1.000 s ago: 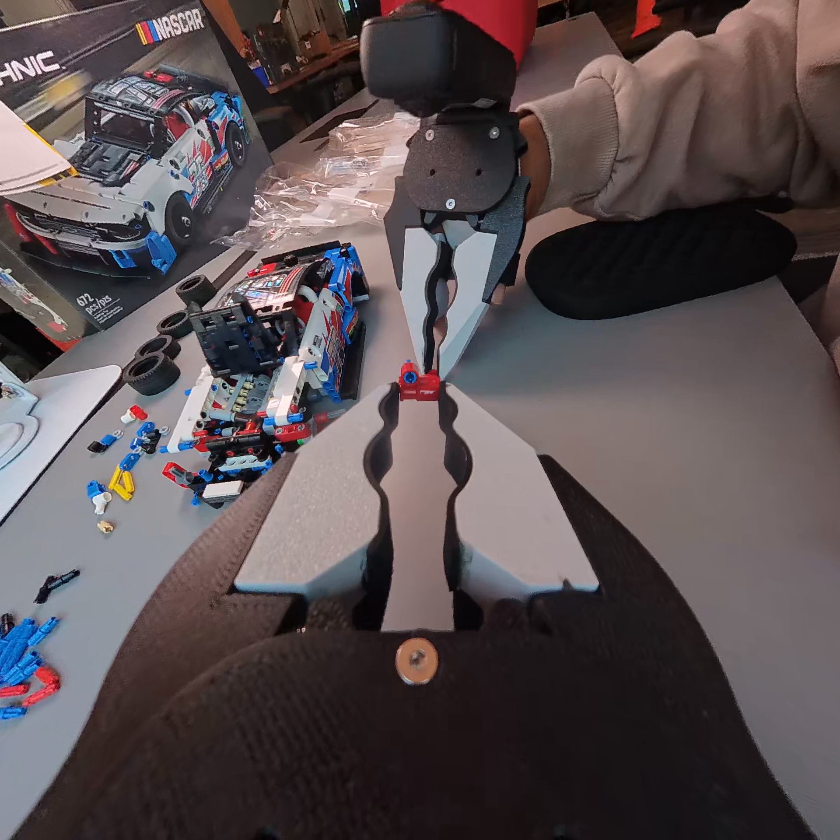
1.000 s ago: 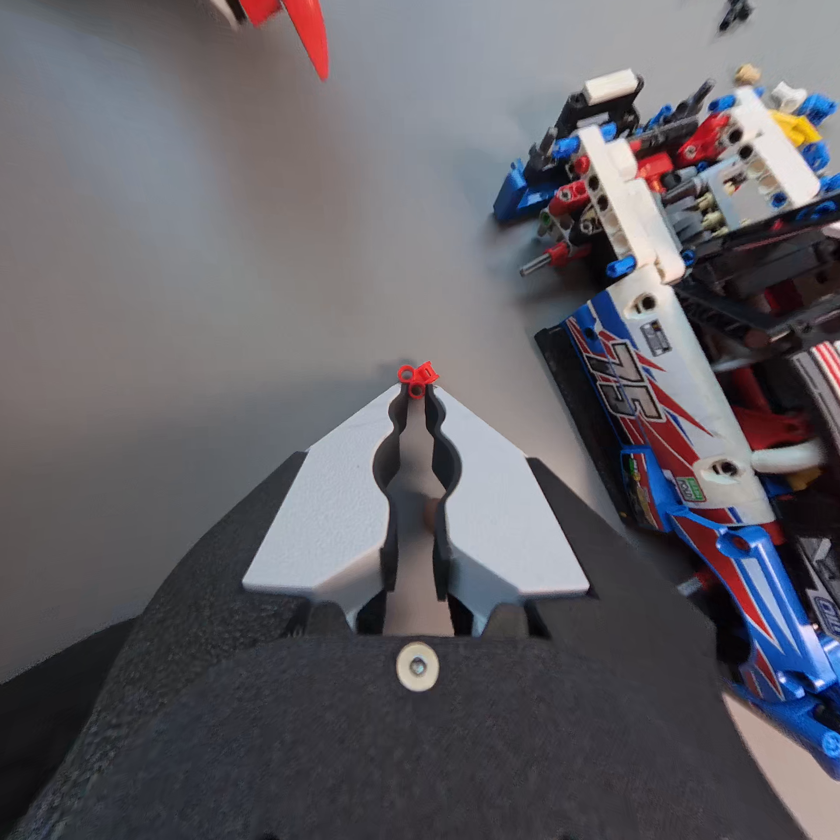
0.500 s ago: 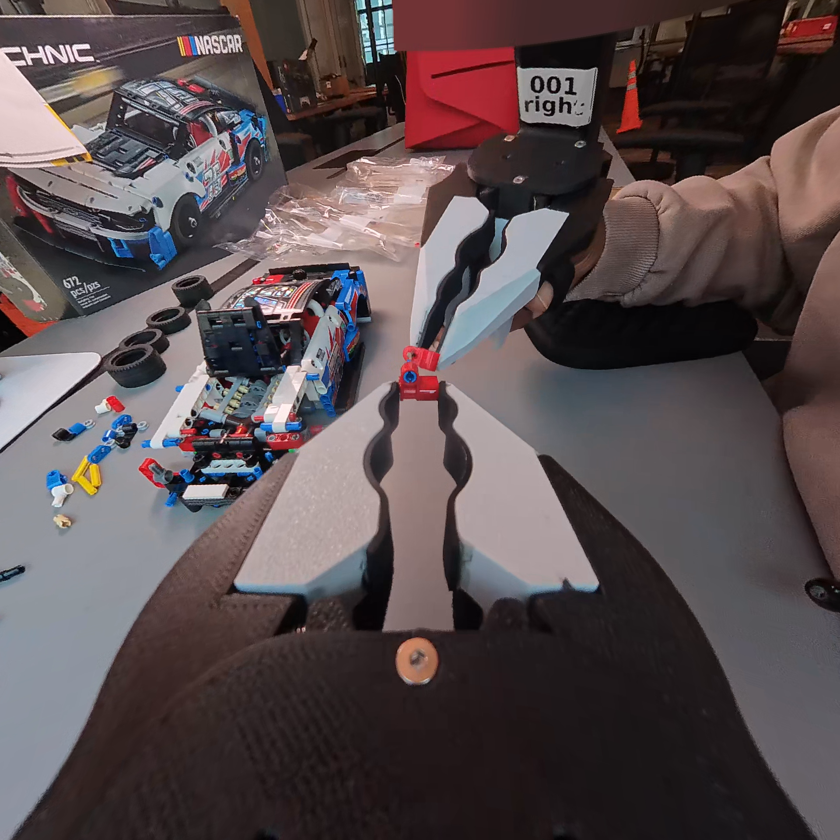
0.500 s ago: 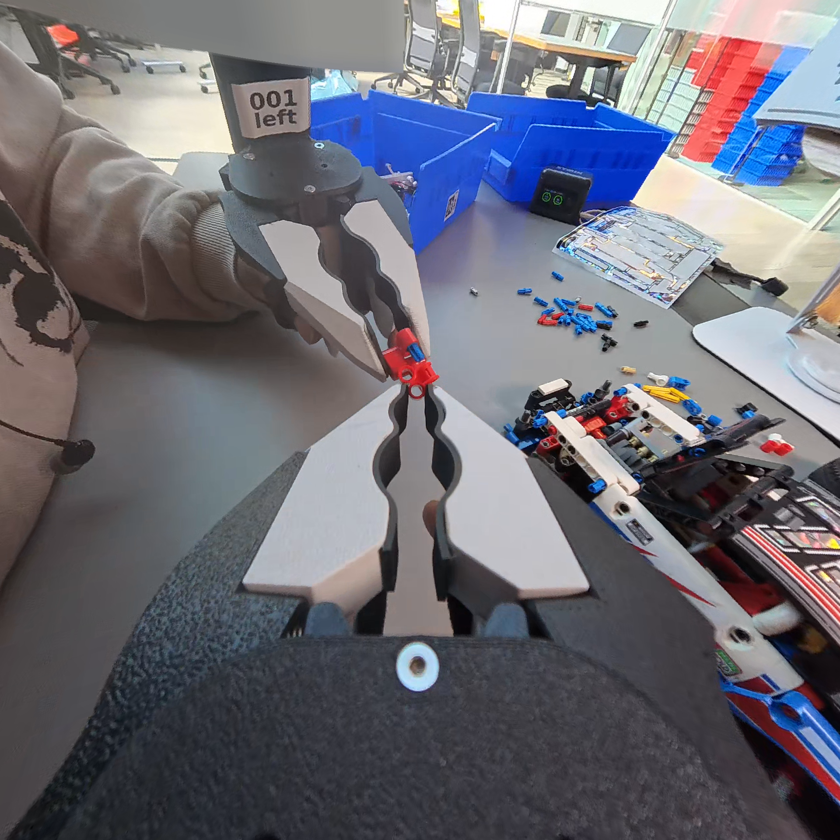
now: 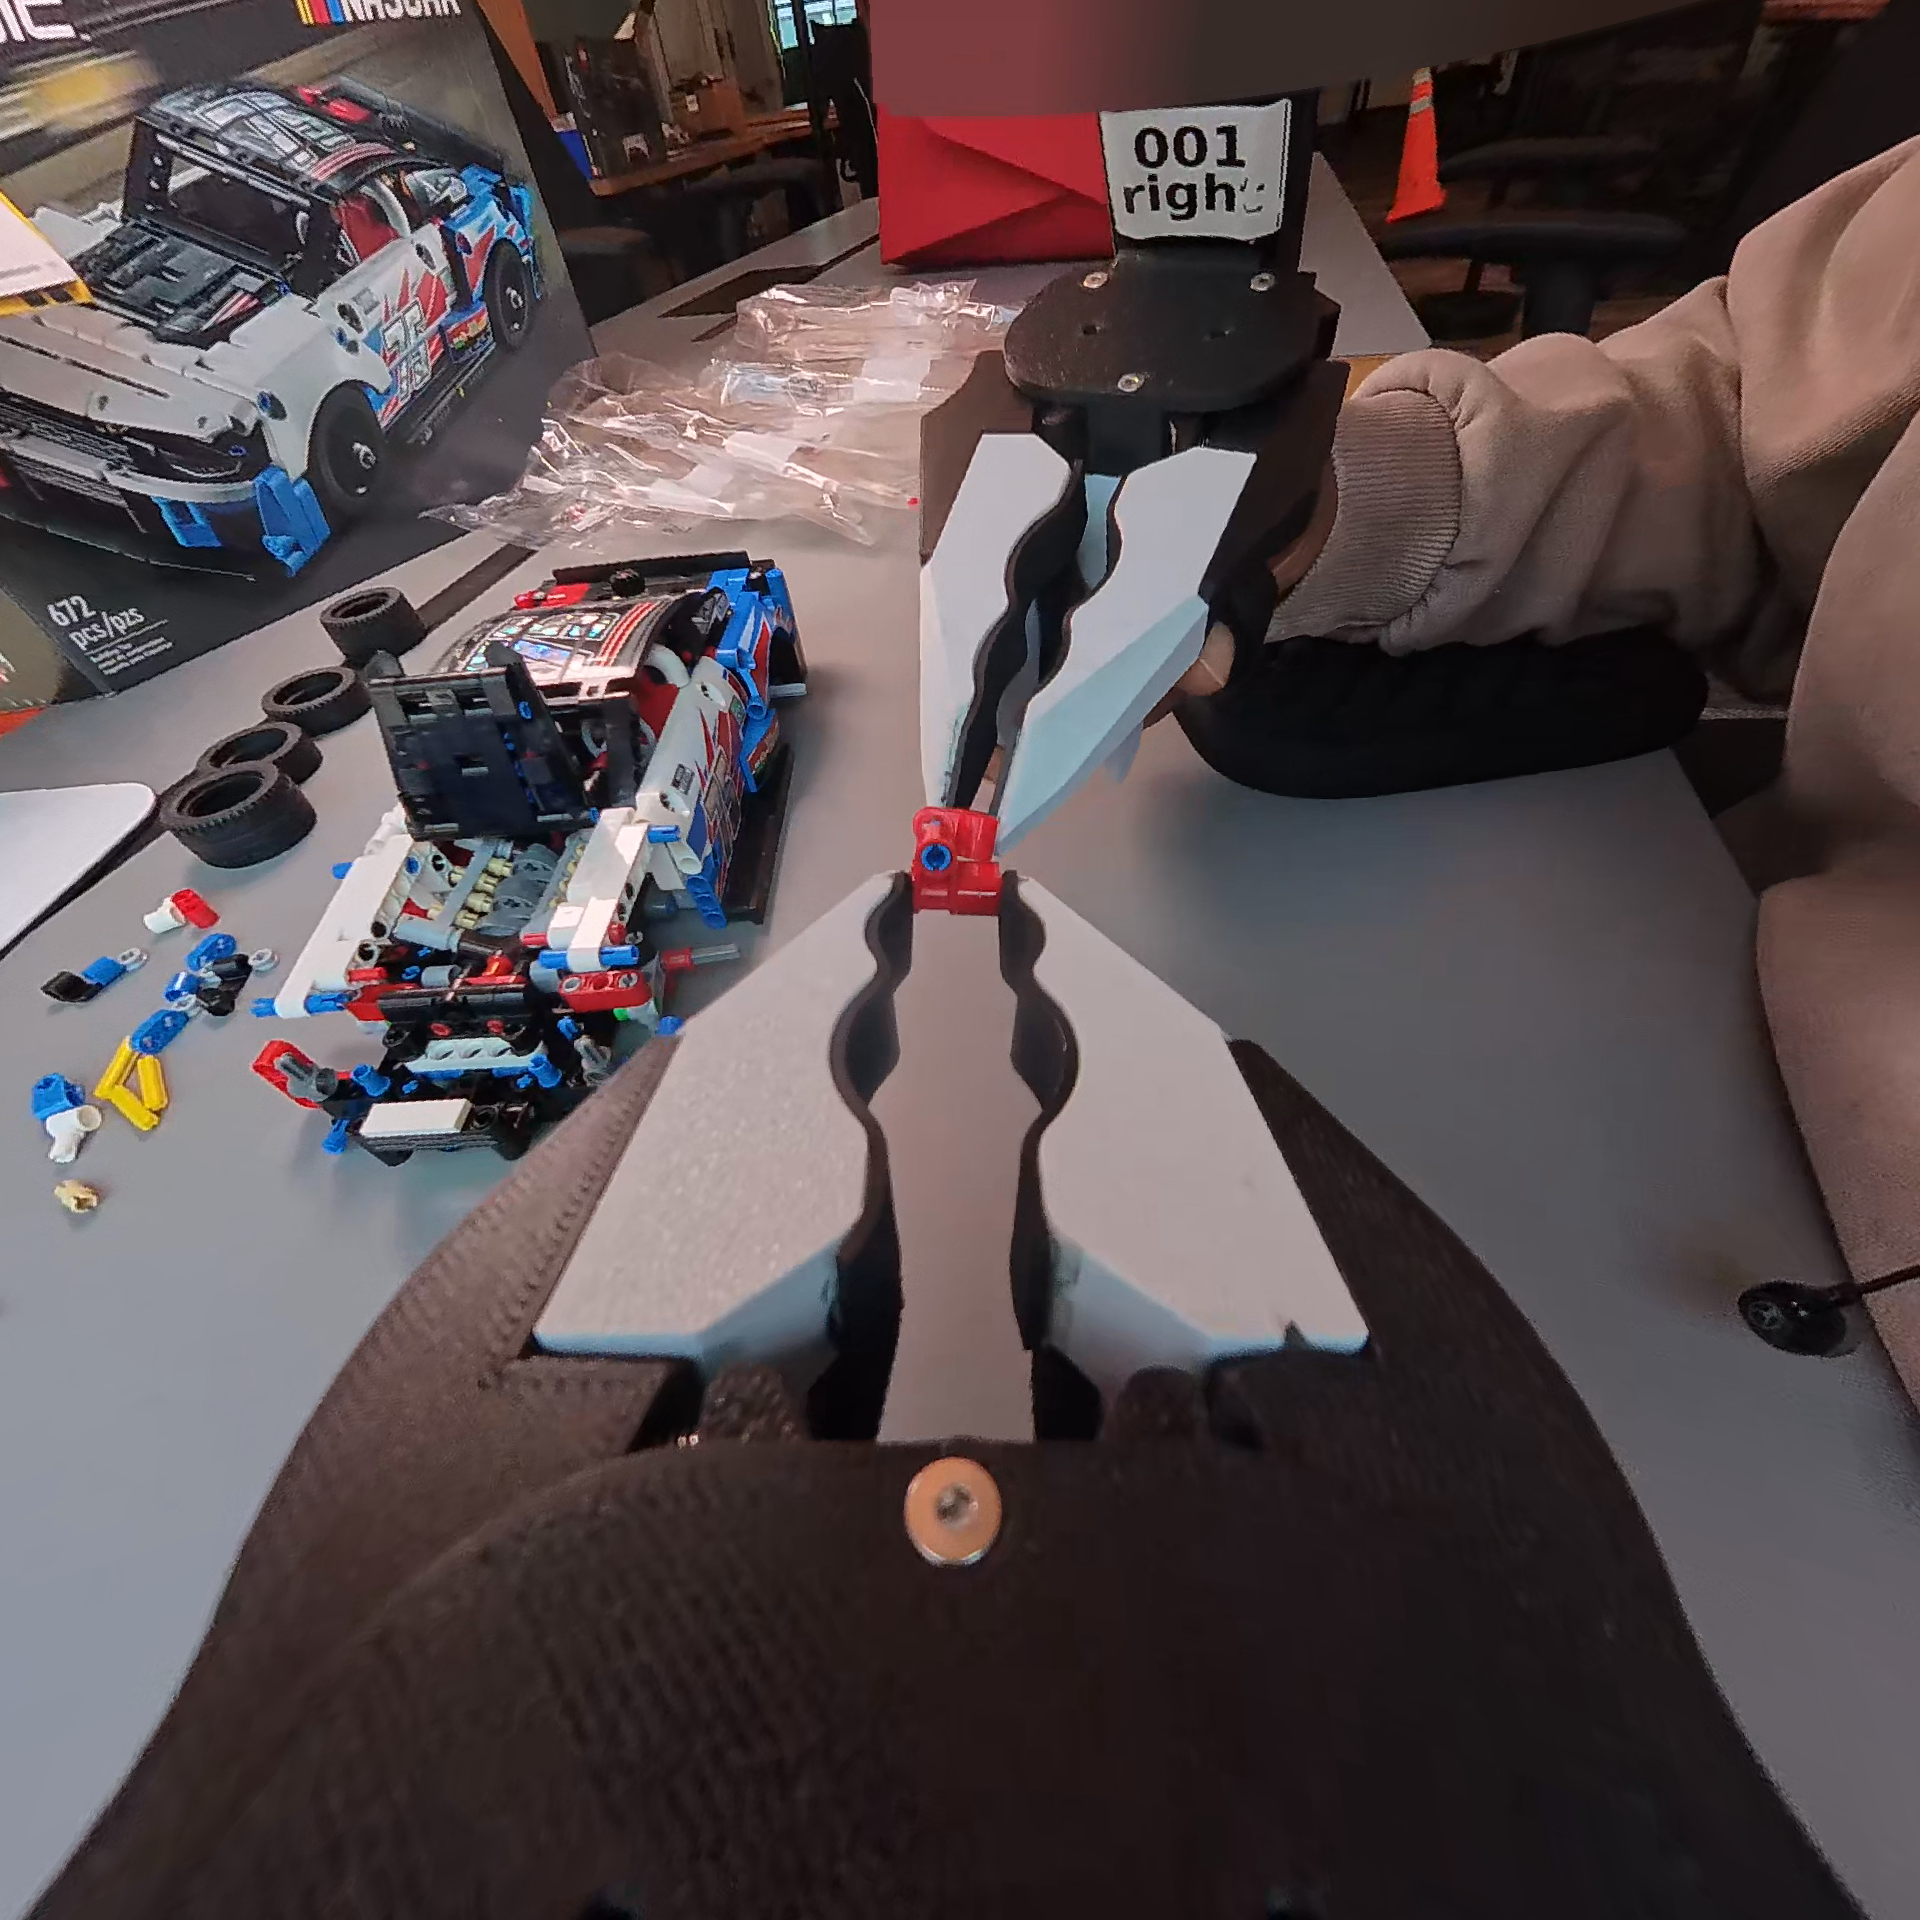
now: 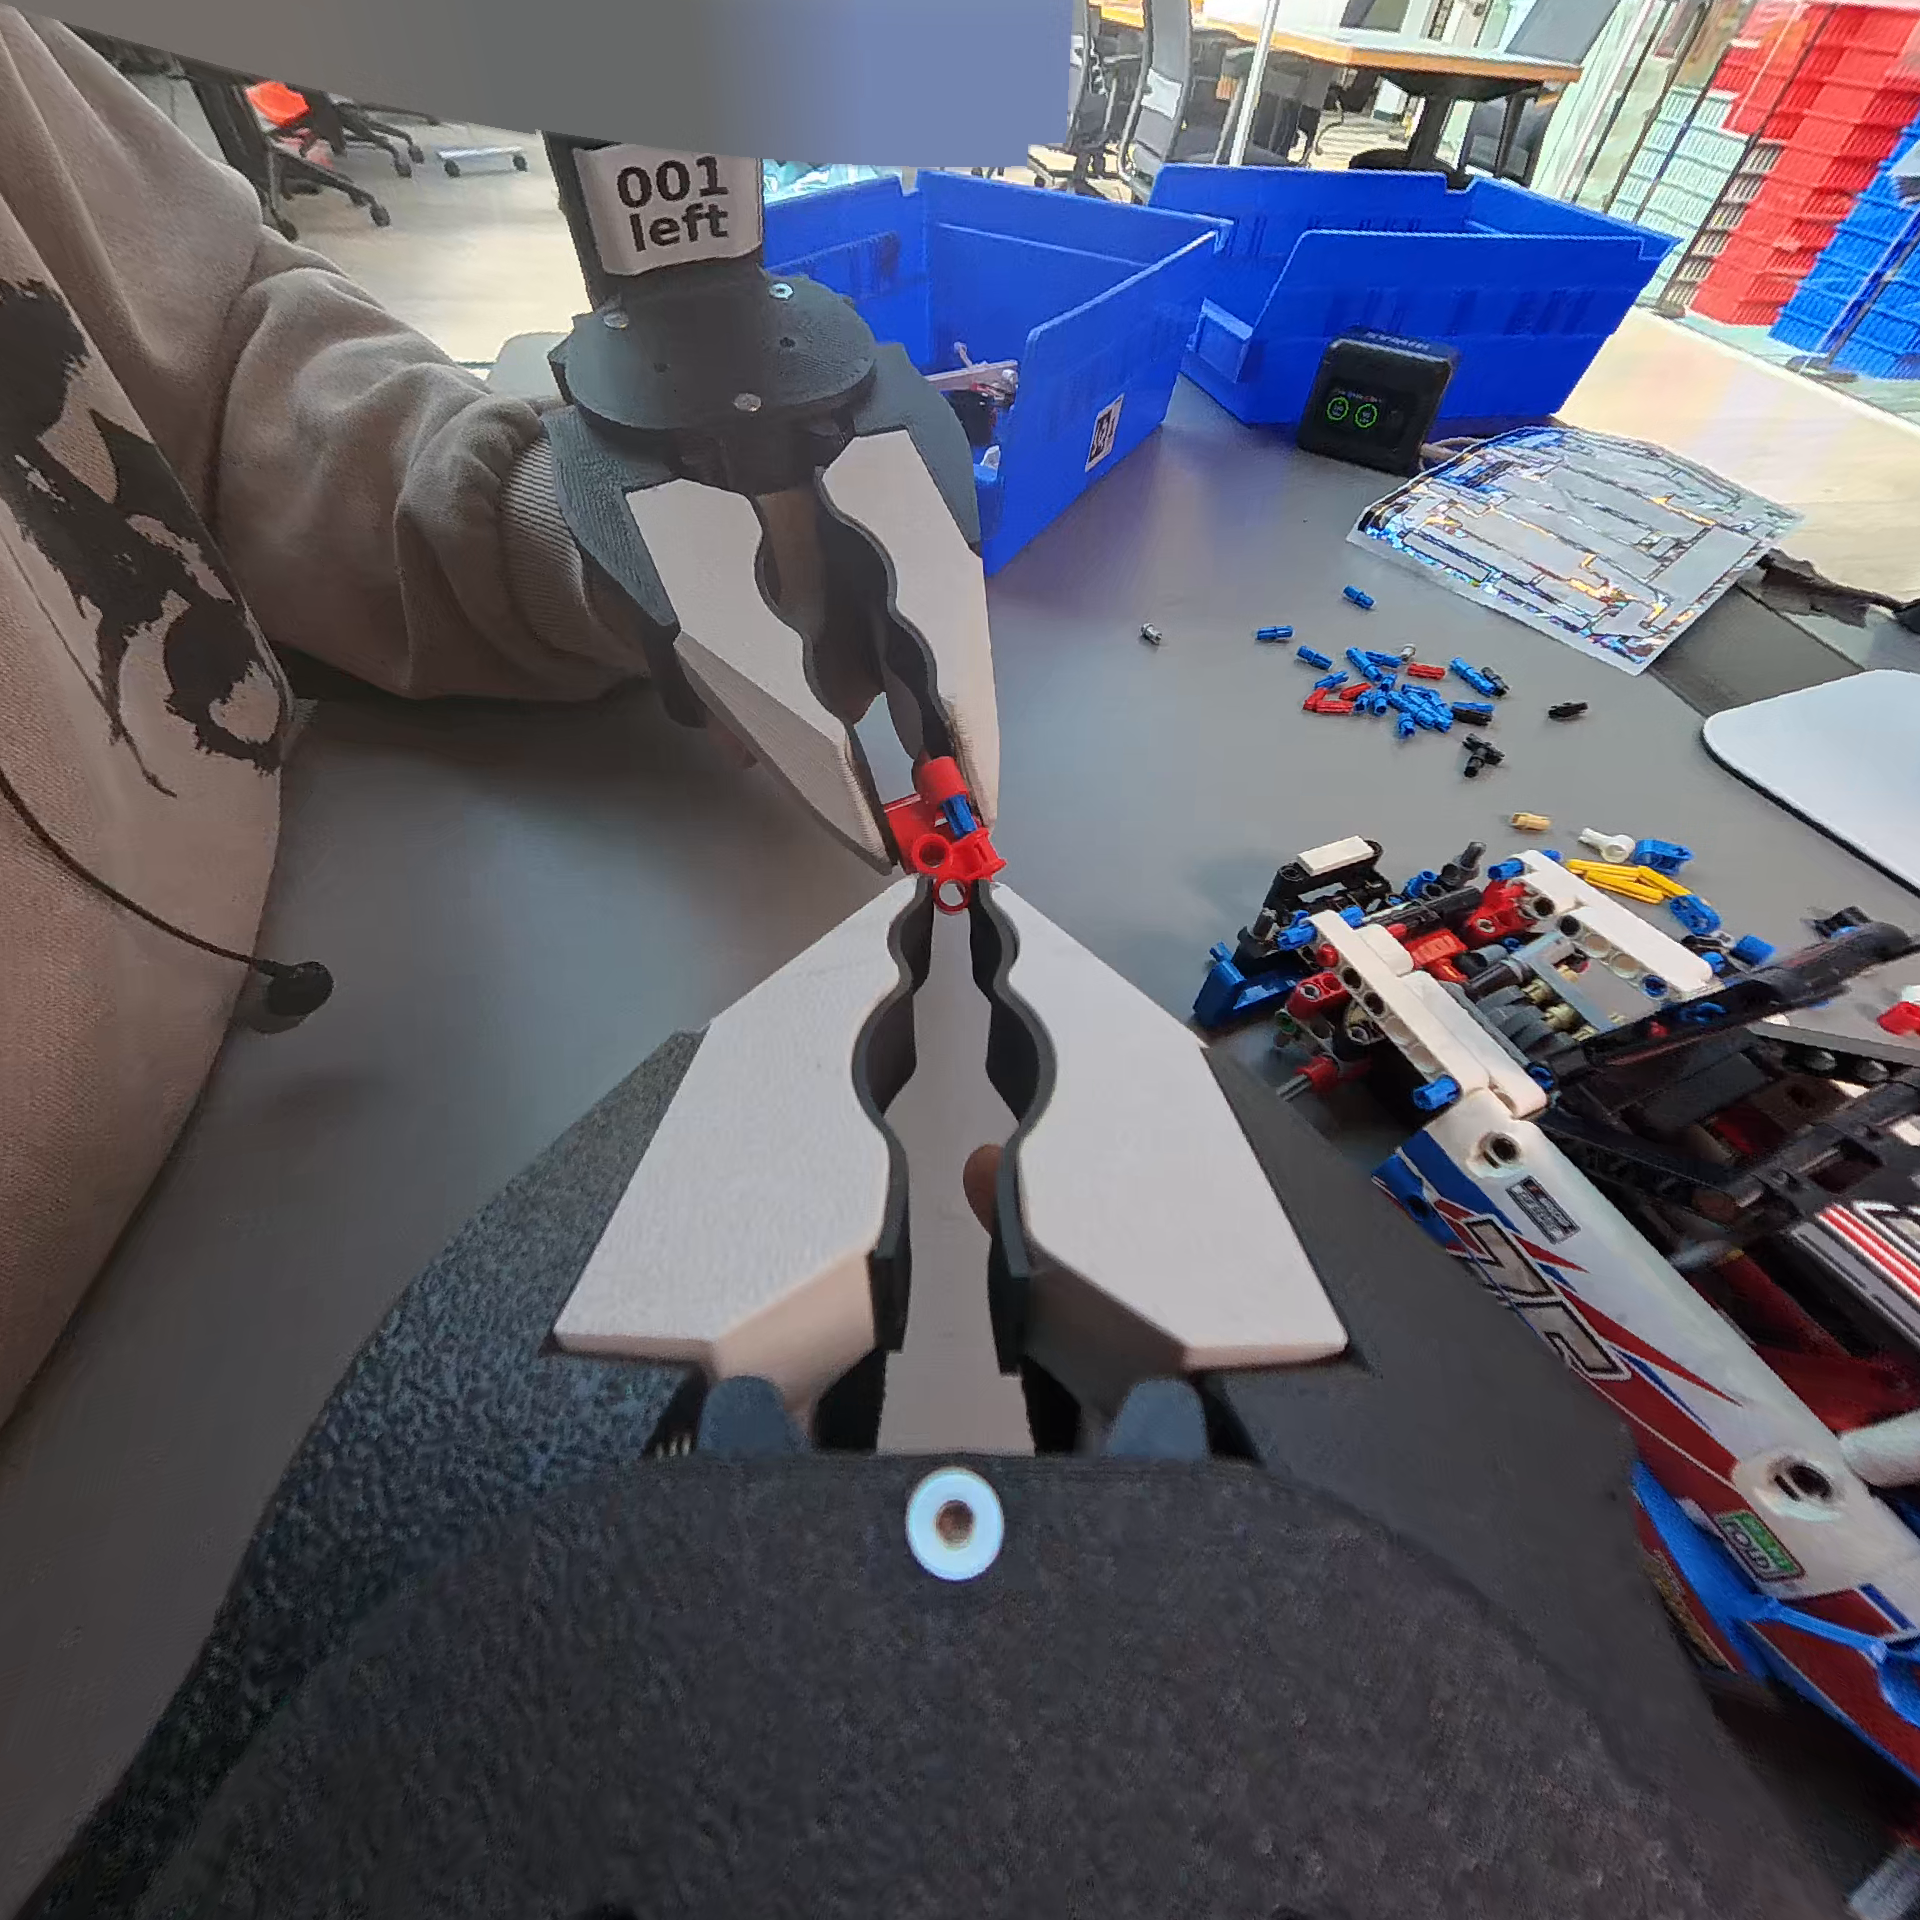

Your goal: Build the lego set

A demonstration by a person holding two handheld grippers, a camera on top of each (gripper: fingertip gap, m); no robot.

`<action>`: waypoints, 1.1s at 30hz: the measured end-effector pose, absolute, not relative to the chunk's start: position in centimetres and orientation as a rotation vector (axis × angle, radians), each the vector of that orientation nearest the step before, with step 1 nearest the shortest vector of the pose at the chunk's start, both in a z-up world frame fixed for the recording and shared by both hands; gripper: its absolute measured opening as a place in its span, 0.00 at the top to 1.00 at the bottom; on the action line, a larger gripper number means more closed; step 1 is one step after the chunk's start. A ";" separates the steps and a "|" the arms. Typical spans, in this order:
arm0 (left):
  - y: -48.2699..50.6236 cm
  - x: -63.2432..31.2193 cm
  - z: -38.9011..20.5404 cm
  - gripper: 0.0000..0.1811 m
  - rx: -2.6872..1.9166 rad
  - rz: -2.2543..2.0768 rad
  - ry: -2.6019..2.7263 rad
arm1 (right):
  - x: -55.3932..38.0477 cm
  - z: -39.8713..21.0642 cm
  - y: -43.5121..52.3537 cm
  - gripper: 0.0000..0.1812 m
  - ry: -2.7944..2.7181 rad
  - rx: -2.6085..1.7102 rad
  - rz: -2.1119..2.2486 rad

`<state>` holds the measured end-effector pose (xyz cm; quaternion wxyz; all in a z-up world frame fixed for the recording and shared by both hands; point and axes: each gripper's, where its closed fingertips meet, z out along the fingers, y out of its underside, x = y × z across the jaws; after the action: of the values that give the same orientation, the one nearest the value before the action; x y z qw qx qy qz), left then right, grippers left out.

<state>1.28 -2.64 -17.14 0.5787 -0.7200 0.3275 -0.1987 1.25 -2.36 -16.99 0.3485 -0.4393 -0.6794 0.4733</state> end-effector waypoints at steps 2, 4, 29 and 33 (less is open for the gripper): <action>-2.7 1.3 -17.2 0.92 -1.691 -0.486 0.759 | 1.3 -17.0 -2.4 0.97 -1.767 -1.128 1.217; -2.7 1.3 -17.3 0.92 -1.703 -0.491 0.757 | 1.3 -17.1 -2.4 0.97 -1.775 -1.121 1.200; -2.6 1.2 -21.6 0.92 -1.926 -0.099 0.982 | 1.5 -20.8 -2.6 0.97 -1.997 -0.929 0.732; -2.8 1.4 -22.8 0.92 -1.994 -0.167 0.972 | 1.6 -21.9 -2.9 0.97 -2.046 -0.888 0.660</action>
<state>1.43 -2.80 -22.81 0.4423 -0.8039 0.3919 -0.0674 1.62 -2.85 -21.90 0.3966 -0.3504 -0.8076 0.2604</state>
